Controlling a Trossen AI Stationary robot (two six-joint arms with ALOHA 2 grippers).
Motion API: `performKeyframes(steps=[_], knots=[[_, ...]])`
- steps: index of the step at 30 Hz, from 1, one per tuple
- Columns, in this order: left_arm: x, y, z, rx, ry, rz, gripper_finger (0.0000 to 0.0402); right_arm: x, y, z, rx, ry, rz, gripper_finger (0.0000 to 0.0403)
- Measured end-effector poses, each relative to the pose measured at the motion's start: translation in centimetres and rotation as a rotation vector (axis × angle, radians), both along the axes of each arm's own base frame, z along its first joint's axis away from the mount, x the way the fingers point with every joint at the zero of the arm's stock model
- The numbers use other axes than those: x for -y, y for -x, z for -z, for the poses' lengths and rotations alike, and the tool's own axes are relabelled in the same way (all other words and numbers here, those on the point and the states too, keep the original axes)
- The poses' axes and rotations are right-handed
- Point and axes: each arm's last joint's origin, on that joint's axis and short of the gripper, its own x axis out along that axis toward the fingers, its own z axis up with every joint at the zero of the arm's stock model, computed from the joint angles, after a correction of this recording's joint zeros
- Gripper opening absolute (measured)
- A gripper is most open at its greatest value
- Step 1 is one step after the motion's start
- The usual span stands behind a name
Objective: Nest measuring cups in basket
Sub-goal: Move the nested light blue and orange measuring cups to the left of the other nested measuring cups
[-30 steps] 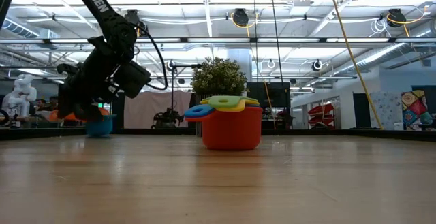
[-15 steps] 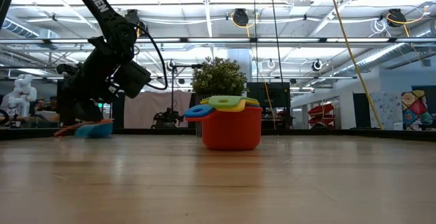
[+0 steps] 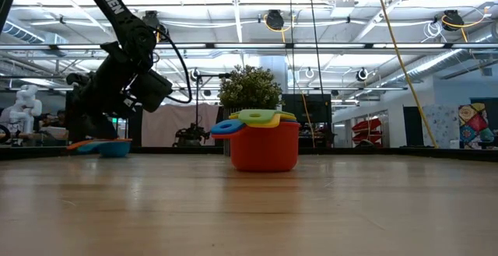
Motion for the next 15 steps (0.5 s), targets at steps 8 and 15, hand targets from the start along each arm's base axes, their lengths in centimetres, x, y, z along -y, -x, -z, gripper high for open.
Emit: performKeyframes(steps=[8, 15], knots=[[-0.7, -0.6, -0.7, -0.057, -0.012, 0.140, 0.0179, 0.1, -0.1, 0.0, 0.023, 0.039, 0.037, 0.0144], [-1.7, -2.9, -2.9, -0.015, 0.016, 0.275, 0.0179, 0.3, -0.2, 0.0, 0.028, 0.047, 0.049, 0.0144]])
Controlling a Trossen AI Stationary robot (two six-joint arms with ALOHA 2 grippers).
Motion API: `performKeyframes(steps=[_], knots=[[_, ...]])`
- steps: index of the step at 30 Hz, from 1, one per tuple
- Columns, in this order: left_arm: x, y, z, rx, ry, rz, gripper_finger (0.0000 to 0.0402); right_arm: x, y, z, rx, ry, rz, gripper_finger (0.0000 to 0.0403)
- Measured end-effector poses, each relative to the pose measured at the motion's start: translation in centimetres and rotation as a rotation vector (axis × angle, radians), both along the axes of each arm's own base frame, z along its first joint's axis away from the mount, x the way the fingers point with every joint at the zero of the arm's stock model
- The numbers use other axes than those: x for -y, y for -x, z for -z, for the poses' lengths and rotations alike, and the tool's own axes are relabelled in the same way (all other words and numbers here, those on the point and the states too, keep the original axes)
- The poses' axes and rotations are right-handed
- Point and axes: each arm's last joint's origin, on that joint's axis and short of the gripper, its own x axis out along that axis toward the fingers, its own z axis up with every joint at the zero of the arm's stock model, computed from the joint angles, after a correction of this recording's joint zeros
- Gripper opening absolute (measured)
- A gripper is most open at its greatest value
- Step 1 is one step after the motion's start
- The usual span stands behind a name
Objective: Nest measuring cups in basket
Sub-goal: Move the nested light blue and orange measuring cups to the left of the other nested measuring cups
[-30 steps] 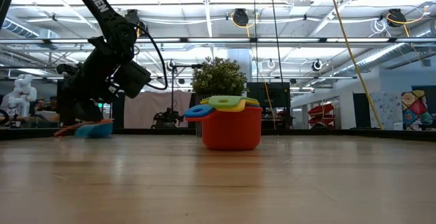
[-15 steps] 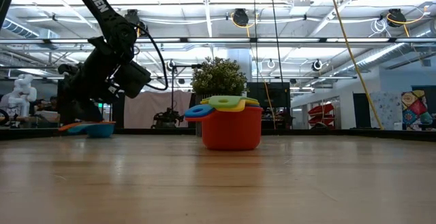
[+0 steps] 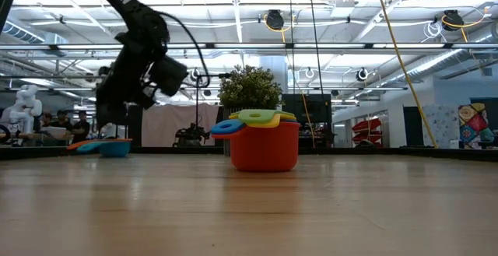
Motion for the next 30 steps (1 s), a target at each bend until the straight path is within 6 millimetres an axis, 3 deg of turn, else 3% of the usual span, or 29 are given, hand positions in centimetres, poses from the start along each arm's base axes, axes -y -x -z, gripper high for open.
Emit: performKeyframes(steps=[9, 14, 19, 24, 30], knots=[[-0.5, -3.5, -2.6, 0.276, 0.029, 0.081, 0.0179, 0.0, 0.0, 0.0, -0.019, -0.049, 0.019, 0.0144], [-0.7, -4.1, -4.1, 0.439, -0.004, 0.134, 0.0179, -0.3, 0.3, 0.1, -0.044, -0.091, 0.019, 0.0144], [-1.5, -2.9, -5.0, 0.432, -0.017, 0.118, 0.0179, -0.6, 0.6, 0.1, -0.058, -0.125, 0.015, 0.0144], [-3.1, -0.5, -5.1, 0.308, -0.040, 0.031, 0.0179, -0.7, 0.7, 0.1, -0.067, -0.154, 0.025, 0.0144], [-5.0, 1.7, -4.4, 0.285, -0.052, -0.065, 0.0179, -1.0, 0.5, 0.3, -0.076, -0.177, 0.035, 0.0144]])
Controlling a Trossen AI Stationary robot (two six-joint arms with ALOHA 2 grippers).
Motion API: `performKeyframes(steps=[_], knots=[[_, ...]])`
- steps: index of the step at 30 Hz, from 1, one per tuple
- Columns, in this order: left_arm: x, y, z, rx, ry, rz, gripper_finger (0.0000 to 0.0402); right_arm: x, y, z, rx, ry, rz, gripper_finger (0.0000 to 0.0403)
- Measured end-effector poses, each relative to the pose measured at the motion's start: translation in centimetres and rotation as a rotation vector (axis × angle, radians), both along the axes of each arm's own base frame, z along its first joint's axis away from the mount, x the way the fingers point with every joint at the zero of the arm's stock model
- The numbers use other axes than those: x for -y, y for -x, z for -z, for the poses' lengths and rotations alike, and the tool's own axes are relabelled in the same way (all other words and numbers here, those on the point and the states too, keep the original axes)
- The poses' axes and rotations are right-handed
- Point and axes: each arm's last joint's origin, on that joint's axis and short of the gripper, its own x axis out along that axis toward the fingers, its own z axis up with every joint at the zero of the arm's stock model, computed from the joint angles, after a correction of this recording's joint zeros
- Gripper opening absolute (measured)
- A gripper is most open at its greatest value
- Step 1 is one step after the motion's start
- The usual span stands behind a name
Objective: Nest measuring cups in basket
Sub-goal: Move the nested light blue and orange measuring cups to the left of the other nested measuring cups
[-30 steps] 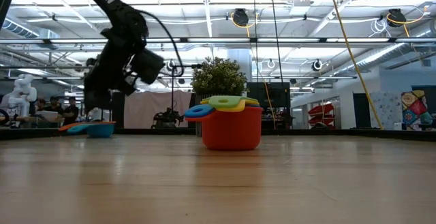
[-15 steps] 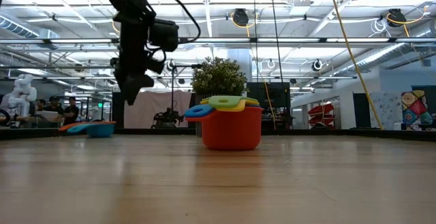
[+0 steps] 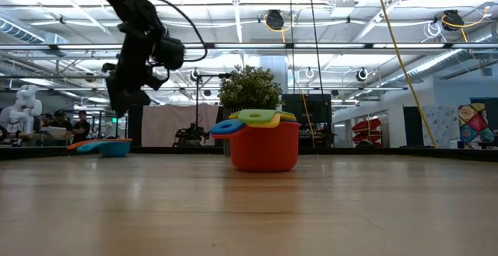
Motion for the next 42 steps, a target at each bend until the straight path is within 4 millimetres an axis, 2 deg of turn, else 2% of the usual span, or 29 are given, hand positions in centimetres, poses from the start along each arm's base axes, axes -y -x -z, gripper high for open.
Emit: performKeyframes(steps=[4, 9, 17, 26, 32, 35, 42], knots=[[-0.4, 1.3, 1.2, 0.008, 0.041, -0.050, 0.0179, -0.2, -0.2, 0.3, -0.011, 0.009, 0.001, 0.0144], [0.0, 2.7, 3.5, 0.011, 0.093, -0.093, 0.0179, -0.3, -0.3, 0.3, -0.008, 0.022, -0.004, 0.0144], [0.8, 3.5, 5.7, -0.018, 0.053, -0.110, 0.0179, -0.3, -0.3, 0.3, 0.008, 0.049, -0.018, 0.0144], [0.8, 3.5, 5.8, -0.019, 0.055, -0.106, 0.0179, 0.0, -0.5, 0.3, 0.016, 0.073, -0.013, 0.0144], [1.4, 3.4, 6.1, 0.094, 0.232, -0.100, 0.0179, 0.1, -0.6, 0.3, 0.019, 0.082, -0.012, 0.0144], [1.9, 3.4, 6.0, 0.082, 0.277, -0.104, 0.0179, 0.1, -0.6, 0.3, 0.020, 0.087, -0.014, 0.0144], [2.4, 3.1, 4.7, 0.087, 0.282, -0.099, 0.0179, 0.1, -0.6, 0.3, 0.021, 0.088, -0.014, 0.0144]])
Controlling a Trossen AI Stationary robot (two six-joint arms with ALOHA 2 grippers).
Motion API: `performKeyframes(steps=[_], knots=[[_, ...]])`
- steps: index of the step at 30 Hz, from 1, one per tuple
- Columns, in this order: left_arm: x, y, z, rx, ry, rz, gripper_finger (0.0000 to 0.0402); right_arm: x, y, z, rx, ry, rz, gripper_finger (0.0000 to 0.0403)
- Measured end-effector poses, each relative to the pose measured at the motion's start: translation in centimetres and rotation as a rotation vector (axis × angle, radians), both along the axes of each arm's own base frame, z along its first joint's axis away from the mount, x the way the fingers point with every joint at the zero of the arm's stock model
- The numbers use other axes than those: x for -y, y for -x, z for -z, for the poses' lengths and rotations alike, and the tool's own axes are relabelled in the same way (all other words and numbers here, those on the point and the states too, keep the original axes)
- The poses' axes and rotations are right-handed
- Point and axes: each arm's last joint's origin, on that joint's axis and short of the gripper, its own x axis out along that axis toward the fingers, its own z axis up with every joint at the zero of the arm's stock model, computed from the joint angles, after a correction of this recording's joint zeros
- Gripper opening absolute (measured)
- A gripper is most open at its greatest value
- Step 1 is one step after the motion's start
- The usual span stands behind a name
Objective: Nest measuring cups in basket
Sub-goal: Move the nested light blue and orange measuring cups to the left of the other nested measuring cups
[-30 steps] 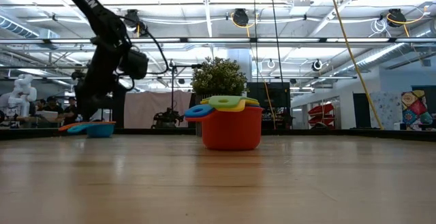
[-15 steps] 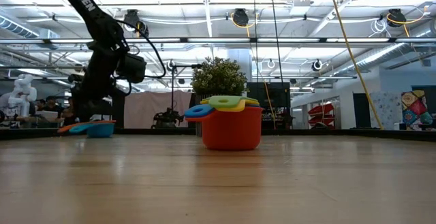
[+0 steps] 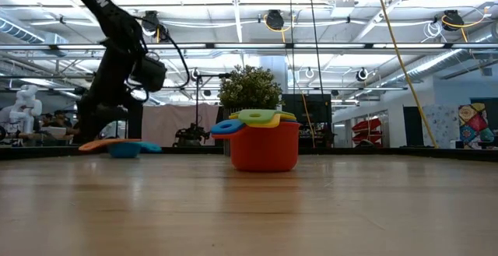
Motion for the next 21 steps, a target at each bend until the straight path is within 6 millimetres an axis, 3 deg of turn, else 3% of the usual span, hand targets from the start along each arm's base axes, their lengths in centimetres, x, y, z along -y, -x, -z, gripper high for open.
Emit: performKeyframes(steps=[9, 21], knots=[[0.5, -0.1, -1.9, 0.069, -0.081, 0.045, 0.0179, 0.0, 0.0, 0.0, -0.004, -0.013, 0.006, 0.0144], [2.5, -2.8, -2.0, 0.116, -0.104, 0.271, 0.0179, 0.0, 0.0, 0.0, 0.002, 0.005, -0.003, 0.0144]])
